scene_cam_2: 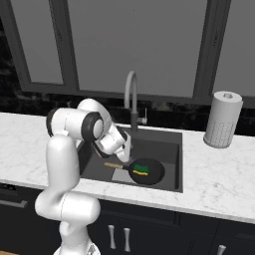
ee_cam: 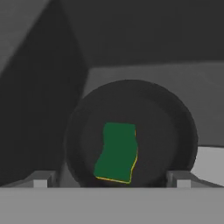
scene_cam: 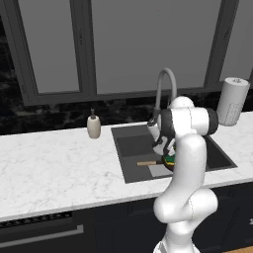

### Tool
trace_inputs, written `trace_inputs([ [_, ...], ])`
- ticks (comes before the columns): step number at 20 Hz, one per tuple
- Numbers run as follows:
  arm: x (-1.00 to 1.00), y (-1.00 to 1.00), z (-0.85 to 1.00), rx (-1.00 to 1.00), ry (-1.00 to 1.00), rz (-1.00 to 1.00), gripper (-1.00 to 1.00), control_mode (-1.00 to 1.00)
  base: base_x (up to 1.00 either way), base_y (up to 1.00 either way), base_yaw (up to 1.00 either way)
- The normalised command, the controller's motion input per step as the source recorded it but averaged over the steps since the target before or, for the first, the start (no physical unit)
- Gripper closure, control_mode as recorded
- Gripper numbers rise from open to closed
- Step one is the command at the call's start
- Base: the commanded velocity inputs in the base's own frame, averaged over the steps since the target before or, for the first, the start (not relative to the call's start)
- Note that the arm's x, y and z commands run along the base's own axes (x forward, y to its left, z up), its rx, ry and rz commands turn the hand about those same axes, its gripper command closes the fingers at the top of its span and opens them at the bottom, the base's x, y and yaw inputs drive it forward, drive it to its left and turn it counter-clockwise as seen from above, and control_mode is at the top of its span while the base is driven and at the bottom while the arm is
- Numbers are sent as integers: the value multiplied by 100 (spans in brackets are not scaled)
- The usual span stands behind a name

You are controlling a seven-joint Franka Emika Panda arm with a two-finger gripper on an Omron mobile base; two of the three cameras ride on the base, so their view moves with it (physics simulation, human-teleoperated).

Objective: Pick the pan and sponge and place them into the sink. Then turn on the water.

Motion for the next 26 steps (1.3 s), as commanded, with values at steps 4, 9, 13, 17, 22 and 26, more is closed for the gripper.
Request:
trace_inputs([
  [4,-50,90,49,0,-25,-6,-100,-100,0,0,0],
  [9,-59,72,58,0,-27,-2,-100,-100,0,0,0],
  [13,-71,56,67,0,-30,-1,-100,-100,0,0,0],
  [17,-79,46,72,0,-30,-1,-100,-100,0,0,0],
  [22,-70,31,82,0,-10,0,-100,-100,0,0,0],
  [26,-64,8,93,1,0,5,-100,-100,0,0,0],
])
